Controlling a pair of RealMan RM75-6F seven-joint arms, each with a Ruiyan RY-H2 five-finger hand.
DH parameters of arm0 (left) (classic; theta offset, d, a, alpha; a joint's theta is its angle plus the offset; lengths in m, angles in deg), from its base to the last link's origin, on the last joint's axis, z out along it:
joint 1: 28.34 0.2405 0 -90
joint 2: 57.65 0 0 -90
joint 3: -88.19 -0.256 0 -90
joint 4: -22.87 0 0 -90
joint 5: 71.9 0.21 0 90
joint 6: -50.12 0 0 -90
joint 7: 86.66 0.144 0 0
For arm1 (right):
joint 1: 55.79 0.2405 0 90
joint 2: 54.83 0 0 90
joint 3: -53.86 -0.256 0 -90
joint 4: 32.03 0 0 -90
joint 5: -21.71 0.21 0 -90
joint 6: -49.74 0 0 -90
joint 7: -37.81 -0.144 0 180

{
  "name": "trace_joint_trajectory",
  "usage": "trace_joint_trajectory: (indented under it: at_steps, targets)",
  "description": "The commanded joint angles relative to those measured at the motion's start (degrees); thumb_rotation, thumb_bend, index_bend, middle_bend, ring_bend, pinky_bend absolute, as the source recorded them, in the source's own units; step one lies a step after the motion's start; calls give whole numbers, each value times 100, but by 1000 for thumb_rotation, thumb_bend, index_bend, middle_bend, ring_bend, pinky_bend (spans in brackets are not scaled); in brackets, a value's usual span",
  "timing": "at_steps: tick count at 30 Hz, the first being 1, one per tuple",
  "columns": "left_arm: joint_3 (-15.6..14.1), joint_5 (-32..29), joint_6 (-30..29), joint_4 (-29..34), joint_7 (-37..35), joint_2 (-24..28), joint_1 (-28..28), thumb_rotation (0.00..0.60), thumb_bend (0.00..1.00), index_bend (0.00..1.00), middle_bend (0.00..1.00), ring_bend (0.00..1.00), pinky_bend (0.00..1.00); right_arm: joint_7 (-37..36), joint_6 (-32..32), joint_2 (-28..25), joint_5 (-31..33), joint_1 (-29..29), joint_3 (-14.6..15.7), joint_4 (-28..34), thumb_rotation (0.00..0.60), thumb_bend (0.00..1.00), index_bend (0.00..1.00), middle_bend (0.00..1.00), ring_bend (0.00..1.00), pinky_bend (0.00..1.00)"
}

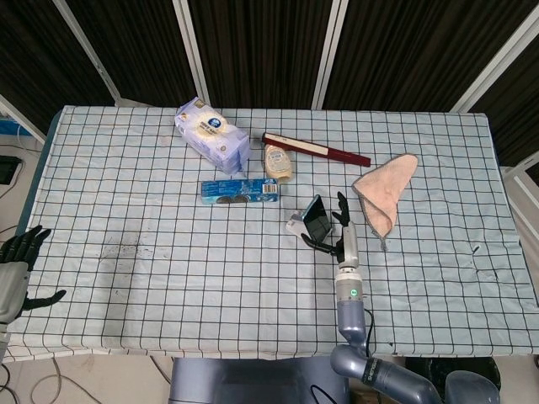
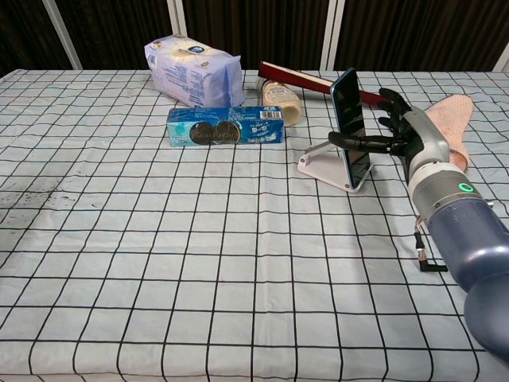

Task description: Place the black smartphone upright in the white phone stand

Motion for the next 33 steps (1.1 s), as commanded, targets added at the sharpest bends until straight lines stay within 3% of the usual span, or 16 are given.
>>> trace_joint_trajectory:
  at_steps: [1,6,9,16,21,25,28,33]
  targets:
    - [0,14,-11,-2,0,1,1,600,0,0,0,0,0,200,62,-141,-66,-89,131,183,600,0,0,0,0,136]
    - [-7,38,-31,-14,15,-6,7,600,0,0,0,0,0,571,266,-616,-259,-365,395,682,600,0,0,0,0,137]
    - [-15,49,-37,-16,42,-10,10,600,0,0,0,0,0,1001,434,-1168,-378,-618,573,1172,600,0,0,0,0,136]
    - [-33,108,-77,-45,138,-34,13,600,0,0,0,0,0,1986,631,-2827,-464,-1213,848,2512,600,45,0,0,0,136]
    - [-69,190,-159,-77,276,-58,43,600,0,0,0,0,0,2961,544,-4392,-719,-1682,1463,3311,600,47,0,0,0,136]
    - [-81,201,-221,-97,418,-109,71,600,0,0,0,0,0,3389,767,-5143,-1305,-2034,2031,3352,600,46,0,0,0,136]
    - [-85,199,-254,-117,539,-152,84,600,0,0,0,0,0,3593,1082,-5352,-1757,-2242,2321,3104,600,46,0,0,0,136]
    - [-49,79,-222,-92,647,-177,78,600,0,0,0,0,0,3617,1427,-5307,-1983,-2357,2355,2785,600,46,0,0,0,136]
